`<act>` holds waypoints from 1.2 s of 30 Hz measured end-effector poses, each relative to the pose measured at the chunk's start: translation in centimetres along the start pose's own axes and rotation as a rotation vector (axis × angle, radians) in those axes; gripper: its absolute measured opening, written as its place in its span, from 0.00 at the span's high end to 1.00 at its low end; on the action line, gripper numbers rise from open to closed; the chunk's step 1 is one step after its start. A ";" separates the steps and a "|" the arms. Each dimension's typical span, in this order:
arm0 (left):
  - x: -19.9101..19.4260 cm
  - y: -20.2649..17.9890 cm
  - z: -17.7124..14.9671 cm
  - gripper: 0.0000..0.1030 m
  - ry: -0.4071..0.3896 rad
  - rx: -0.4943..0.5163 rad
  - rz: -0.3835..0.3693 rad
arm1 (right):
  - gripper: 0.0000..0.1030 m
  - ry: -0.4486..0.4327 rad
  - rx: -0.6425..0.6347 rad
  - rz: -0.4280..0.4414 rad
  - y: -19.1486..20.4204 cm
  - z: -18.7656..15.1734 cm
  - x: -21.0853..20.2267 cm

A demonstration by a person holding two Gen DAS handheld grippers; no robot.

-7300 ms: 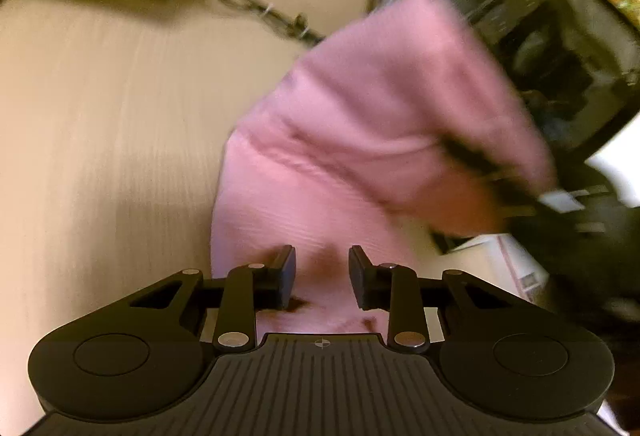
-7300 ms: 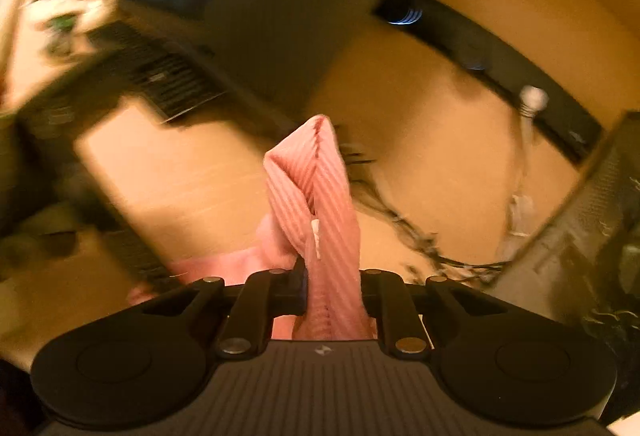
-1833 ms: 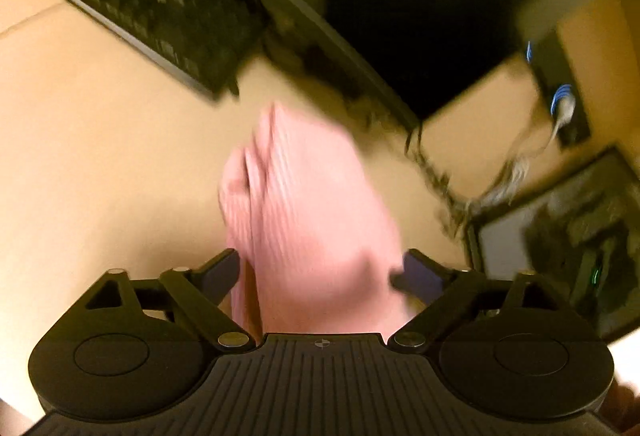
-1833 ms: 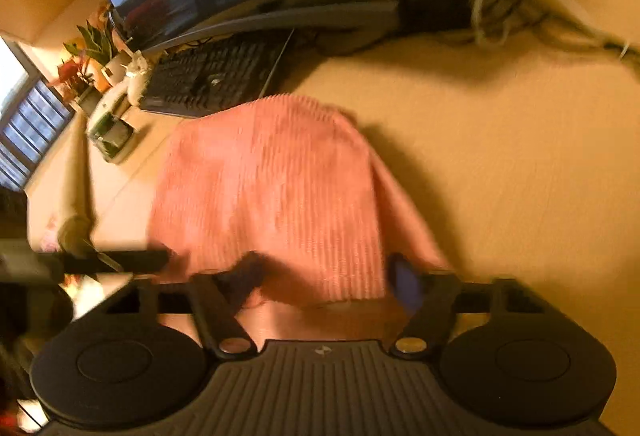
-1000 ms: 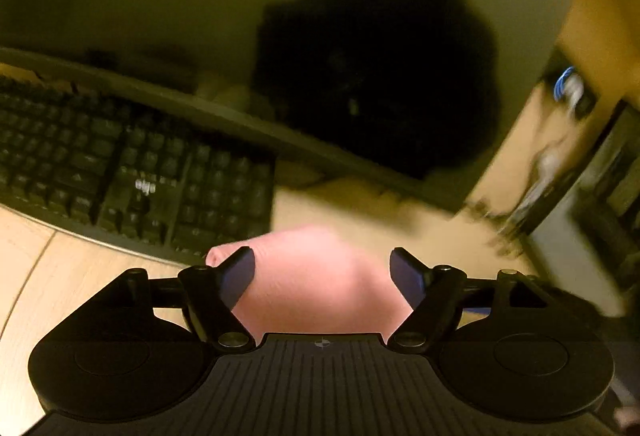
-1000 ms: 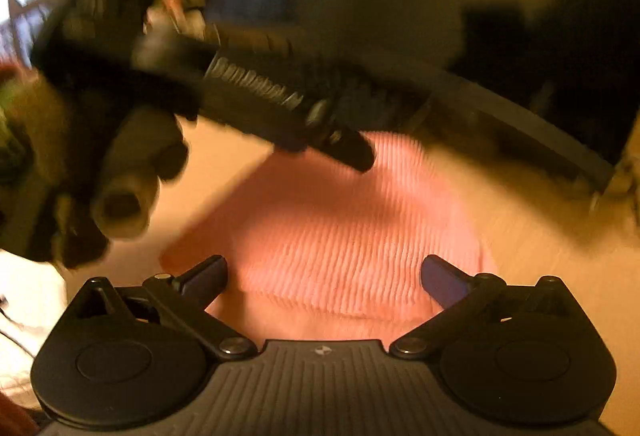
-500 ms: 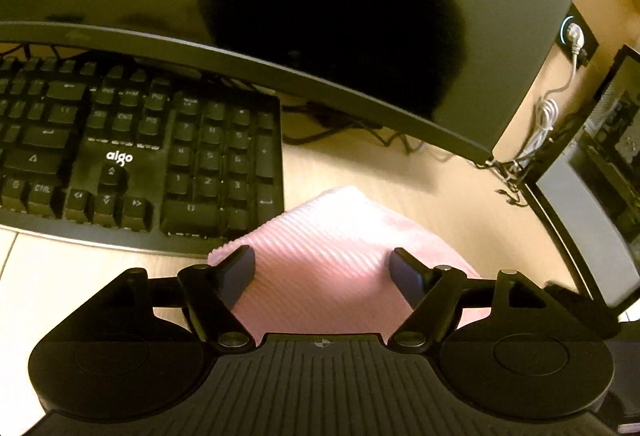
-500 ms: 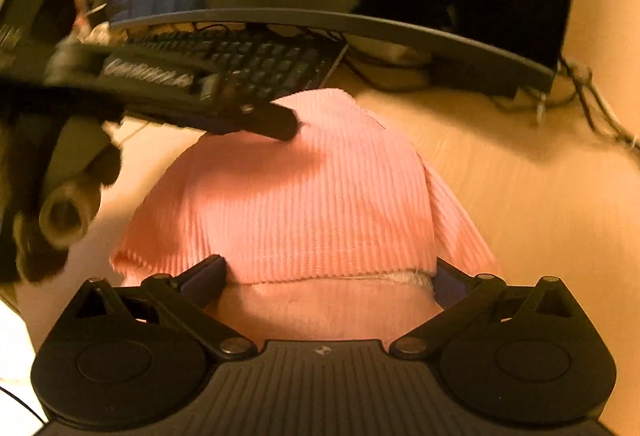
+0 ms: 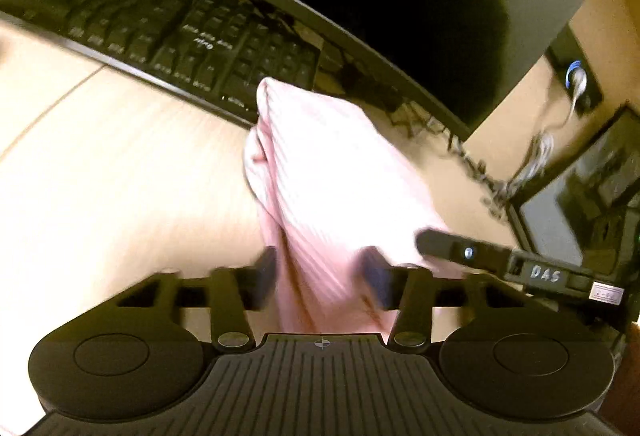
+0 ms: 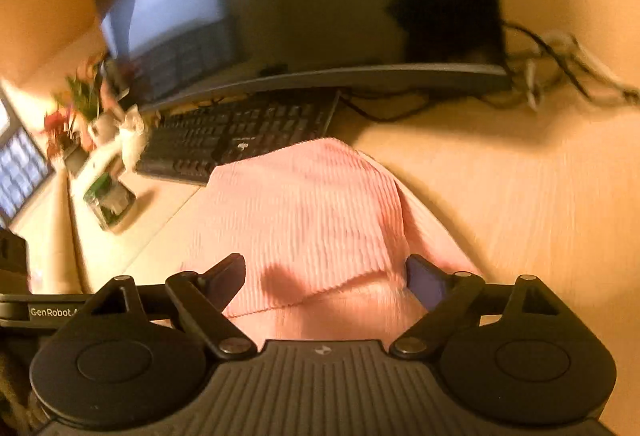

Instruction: Fold clothes

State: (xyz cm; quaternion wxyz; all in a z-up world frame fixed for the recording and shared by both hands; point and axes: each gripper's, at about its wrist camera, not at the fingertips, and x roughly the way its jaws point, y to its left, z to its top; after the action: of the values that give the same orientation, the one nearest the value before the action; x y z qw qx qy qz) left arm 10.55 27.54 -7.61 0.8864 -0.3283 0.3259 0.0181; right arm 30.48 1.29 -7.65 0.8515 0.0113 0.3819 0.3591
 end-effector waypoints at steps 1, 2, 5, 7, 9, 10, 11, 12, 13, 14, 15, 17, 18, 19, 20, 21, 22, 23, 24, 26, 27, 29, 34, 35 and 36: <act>-0.1 -0.3 -0.4 0.54 -0.011 -0.006 0.013 | 0.14 0.019 -0.044 -0.031 0.0 -0.1 0.7; 0.0 -0.8 -0.5 0.54 -0.015 0.014 0.055 | 0.14 0.039 -0.080 -0.051 -0.2 -0.3 1.4; 0.8 -1.8 -1.0 0.44 -0.017 0.070 0.213 | 0.11 0.033 -0.098 -0.037 -1.5 -0.1 1.3; 0.4 -2.6 -1.5 0.42 -0.041 0.060 0.268 | 0.02 -0.026 -0.126 -0.040 -1.5 -0.3 -0.9; -1.0 -4.0 -2.4 0.26 -0.085 0.051 0.289 | 0.00 -0.085 -0.165 -0.029 -1.4 -1.0 -4.1; -1.9 -4.8 -3.1 0.13 -0.110 0.044 0.289 | 0.00 -0.104 -0.188 -0.014 -1.3 -1.5 -6.0; -2.8 -5.7 -3.9 0.08 -0.136 0.036 0.288 | 0.00 -0.121 -0.214 0.001 -1.2 -2.0 -7.7; -3.7 -6.9 -4.8 0.08 -0.159 0.027 0.286 | 0.00 -0.143 -0.248 0.014 -0.9 -2.6 -9.2; -4.4 -8.1 -5.9 0.07 -0.182 0.019 0.288 | 0.00 -0.174 -0.282 0.031 -0.8 -3.3 -10.6; -5.2 -9.5 -7.1 0.02 -0.207 0.009 0.296 | 0.00 -0.209 -0.308 0.051 -0.8 -3.9 -12.1; -6.0 -10.9 -8.4 0.00 -0.241 -0.004 0.322 | 0.00 -0.241 -0.326 0.072 -0.9 -4.6 -13.4; -7.3 -14.0 -11.4 0.00 -0.330 -0.040 0.427 | 0.00 -0.274 -0.308 0.099 -1.4 -5.9 -15.6; -7.7 -15.5 -12.9 0.00 -0.369 -0.061 0.496 | 0.00 -0.274 -0.279 0.100 -1.8 -6.6 -16.4; -8.0 -16.8 -14.4 0.00 -0.394 -0.065 0.542 | 0.00 -0.273 -0.246 0.097 -2.2 -7.3 -17.0; -8.1 -17.7 -15.5 0.00 -0.408 -0.042 0.559 | 0.00 -0.268 -0.220 0.088 -2.3 -7.9 -17.4; -8.2 -18.5 -16.4 0.00 -0.417 -0.002 0.562 | 0.00 -0.259 -0.213 0.083 -2.3 -8.3 -17.9; -8.3 -19.2 -17.0 0.00 -0.425 0.038 0.570 | 0.00 -0.250 -0.205 0.077 -2.3 -8.7 -18.4; -8.5 -19.8 -17.0 0.00 -0.432 0.070 0.586 | 0.00 -0.247 -0.210 0.074 -2.3 -9.0 -18.8; -8.7 -20.4 -16.7 0.00 -0.442 0.087 0.597 | 0.00 -0.256 -0.229 0.070 -2.2 -8.9 -19.3; -9.4 -21.5 -16.5 0.00 -0.471 0.098 0.568 | 0.00 -0.283 -0.238 0.046 -2.2 -8.9 -19.9; -9.7 -22.0 -16.4 0.00 -0.484 0.100 0.546 | 0.00 -0.284 -0.233 0.046 -2.3 -9.1 -19.9; -9.4 -22.9 -16.4 0.00 -0.482 0.120 0.534 | 0.00 -0.267 -0.229 0.057 -2.7 -9.8 -20.0; -7.8 -25.0 -18.2 0.00 -0.443 0.209 0.583 | 0.00 -0.253 -0.228 0.034 -3.5 -10.8 -20.5; -7.7 -25.1 -18.4 0.00 -0.436 0.210 0.584 | 0.00 -0.265 -0.218 0.030 -3.7 -10.8 -20.8; -7.6 -25.2 -18.5 0.00 -0.432 0.205 0.590 | 0.00 -0.273 -0.210 0.029 -3.9 -10.8 -21.0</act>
State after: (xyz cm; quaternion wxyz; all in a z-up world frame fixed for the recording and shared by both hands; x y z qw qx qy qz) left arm 0.29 -1.78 0.66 0.9196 -0.1188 0.2121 0.3085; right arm 16.23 -17.38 -2.95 0.8866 -0.0235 0.2230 0.4046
